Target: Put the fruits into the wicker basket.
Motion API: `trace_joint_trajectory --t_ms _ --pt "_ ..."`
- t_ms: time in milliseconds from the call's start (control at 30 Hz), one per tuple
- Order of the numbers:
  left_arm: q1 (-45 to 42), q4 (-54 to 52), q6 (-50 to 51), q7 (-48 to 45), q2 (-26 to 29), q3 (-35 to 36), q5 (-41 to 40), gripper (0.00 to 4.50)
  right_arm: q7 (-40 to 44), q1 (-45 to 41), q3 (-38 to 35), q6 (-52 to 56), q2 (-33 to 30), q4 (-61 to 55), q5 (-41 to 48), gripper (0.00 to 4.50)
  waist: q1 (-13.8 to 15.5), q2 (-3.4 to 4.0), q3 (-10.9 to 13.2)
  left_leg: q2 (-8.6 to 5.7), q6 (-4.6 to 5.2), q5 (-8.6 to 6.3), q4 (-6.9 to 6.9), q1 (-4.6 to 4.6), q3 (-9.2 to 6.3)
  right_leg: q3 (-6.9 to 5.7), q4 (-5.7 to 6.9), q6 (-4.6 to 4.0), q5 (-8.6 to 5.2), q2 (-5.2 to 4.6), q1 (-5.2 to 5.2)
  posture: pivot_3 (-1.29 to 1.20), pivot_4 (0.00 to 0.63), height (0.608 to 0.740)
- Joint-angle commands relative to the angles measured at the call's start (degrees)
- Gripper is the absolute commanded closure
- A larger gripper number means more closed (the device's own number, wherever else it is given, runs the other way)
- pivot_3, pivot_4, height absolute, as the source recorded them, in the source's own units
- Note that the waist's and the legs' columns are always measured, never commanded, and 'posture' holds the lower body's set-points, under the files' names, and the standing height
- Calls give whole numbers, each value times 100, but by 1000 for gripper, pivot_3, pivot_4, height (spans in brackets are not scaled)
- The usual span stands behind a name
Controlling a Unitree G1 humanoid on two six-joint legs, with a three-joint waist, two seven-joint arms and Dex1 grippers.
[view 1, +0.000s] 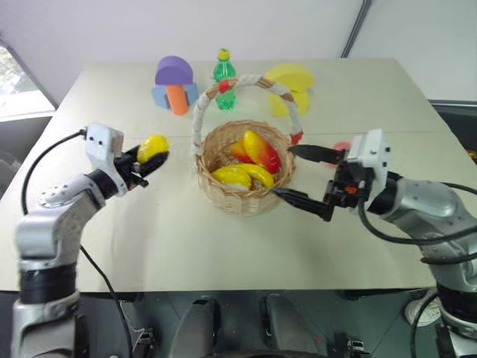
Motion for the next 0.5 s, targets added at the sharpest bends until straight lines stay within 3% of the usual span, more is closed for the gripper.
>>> trace_joint_trajectory --t_ms 33,167,300,467,500 --pt "-544 -537 365 158 -267 -606 -329 2634 67 30 -189 -206 -16 57 -93 0 32 0 0 -1 -2 1 2 4 0 -1 0 1 0 0 7 0 150 740" --pt "-1224 -509 358 440 -742 -1708 205 2634 58 120 -234 -298 -5 86 -187 0 9 -2 0 -4 2 0 2 10 0 0 0 4 2 11 12 0 150 740" --pt "-1599 29 375 754 -1085 -2050 571 2634 -56 220 -320 -297 31 -2 -202 0 -57 -1 0 8 4 0 -1 10 3 5 1 3 1 32 0 0 150 740" --pt "-1751 302 43 773 -1305 -2069 799 278 -631 313 -464 -132 106 242 -438 0 -118 -2 0 11 2 2 0 10 3 5 4 3 1 36 0 0 150 740" --pt "-1718 269 17 715 -1360 -1958 686 92 -796 283 -429 -143 140 420 -612 0 -116 -2 0 10 2 2 1 10 4 5 4 3 1 35 1 0 150 740"
